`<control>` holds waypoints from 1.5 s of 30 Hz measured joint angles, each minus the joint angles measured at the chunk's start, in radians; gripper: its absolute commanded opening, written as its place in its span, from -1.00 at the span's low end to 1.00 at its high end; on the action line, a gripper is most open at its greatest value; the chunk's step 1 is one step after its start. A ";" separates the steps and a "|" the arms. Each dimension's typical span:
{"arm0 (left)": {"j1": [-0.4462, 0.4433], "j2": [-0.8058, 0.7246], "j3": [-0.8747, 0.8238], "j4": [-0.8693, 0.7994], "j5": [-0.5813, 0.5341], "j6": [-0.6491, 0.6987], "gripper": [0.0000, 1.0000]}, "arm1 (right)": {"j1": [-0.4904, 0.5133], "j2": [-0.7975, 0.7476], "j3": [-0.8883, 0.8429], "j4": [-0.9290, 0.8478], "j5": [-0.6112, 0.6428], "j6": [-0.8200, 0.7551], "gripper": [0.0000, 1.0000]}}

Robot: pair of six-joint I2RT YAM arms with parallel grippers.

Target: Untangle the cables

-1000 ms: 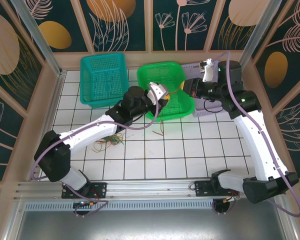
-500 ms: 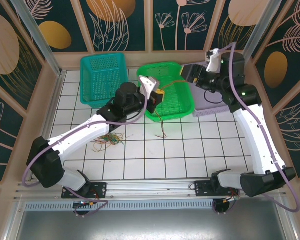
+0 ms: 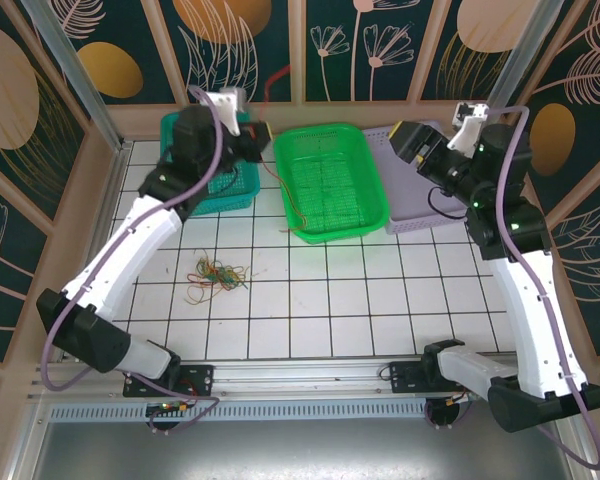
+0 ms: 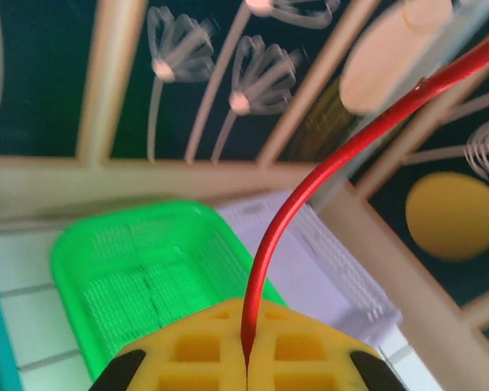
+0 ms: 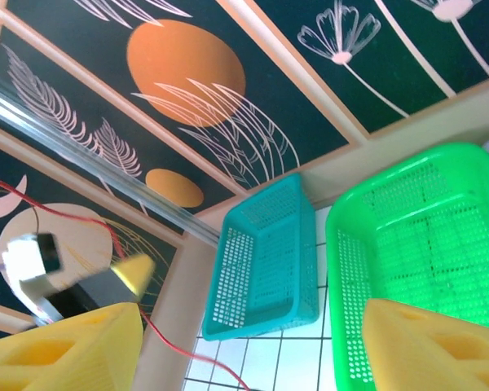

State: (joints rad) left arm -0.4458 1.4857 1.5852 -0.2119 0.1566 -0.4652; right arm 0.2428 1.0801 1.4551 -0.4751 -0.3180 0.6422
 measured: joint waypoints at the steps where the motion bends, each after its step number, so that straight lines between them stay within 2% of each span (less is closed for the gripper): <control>1: 0.026 0.023 0.060 -0.024 -0.016 -0.005 -1.00 | 0.000 0.000 -0.029 0.007 -0.004 0.013 0.44; 5: 0.101 0.121 0.281 -0.114 -0.123 -0.008 -1.00 | 0.001 0.001 -0.121 0.012 -0.020 0.049 0.43; 10: 0.165 0.231 0.453 -0.198 -0.246 -0.008 -1.00 | 0.008 0.001 -0.167 0.021 -0.028 0.072 0.43; 19: 0.272 0.439 0.496 -0.299 -0.310 -0.042 -1.00 | 0.014 0.009 -0.197 0.031 -0.044 0.074 0.43; 27: 0.282 0.609 0.553 -0.409 -0.406 -0.033 -1.00 | 0.017 0.060 -0.201 0.032 -0.051 0.074 0.43; 32: 0.293 0.746 0.702 -0.484 -0.449 -0.022 -1.00 | 0.017 0.089 -0.201 0.032 -0.054 0.074 0.43; 33: 0.298 0.779 0.729 -0.497 -0.455 -0.018 -0.77 | 0.017 0.093 -0.201 0.032 -0.054 0.074 0.43; 34: 0.303 0.805 0.748 -0.508 -0.457 -0.010 -0.45 | 0.017 0.098 -0.201 0.032 -0.054 0.074 0.43; 35: 0.308 0.830 0.765 -0.518 -0.457 -0.007 -0.24 | 0.017 0.101 -0.201 0.032 -0.054 0.074 0.43; 39: 0.321 0.912 0.816 -0.562 -0.452 0.006 0.06 | 0.017 0.129 -0.201 0.032 -0.054 0.074 0.43; 41: 0.323 0.921 0.816 -0.581 -0.447 0.005 0.16 | 0.017 0.146 -0.201 0.032 -0.054 0.074 0.43; 43: 0.323 0.919 0.816 -0.590 -0.446 0.010 0.36 | 0.017 0.162 -0.201 0.032 -0.054 0.073 0.43; 45: 0.323 0.903 0.799 -0.587 -0.446 0.014 0.44 | 0.017 0.174 -0.201 0.033 -0.058 0.074 0.43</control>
State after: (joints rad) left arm -0.1226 2.3890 2.3844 -0.7994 -0.2893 -0.4515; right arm 0.2596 1.2545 1.2537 -0.4423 -0.3756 0.7158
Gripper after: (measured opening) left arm 0.693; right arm 0.714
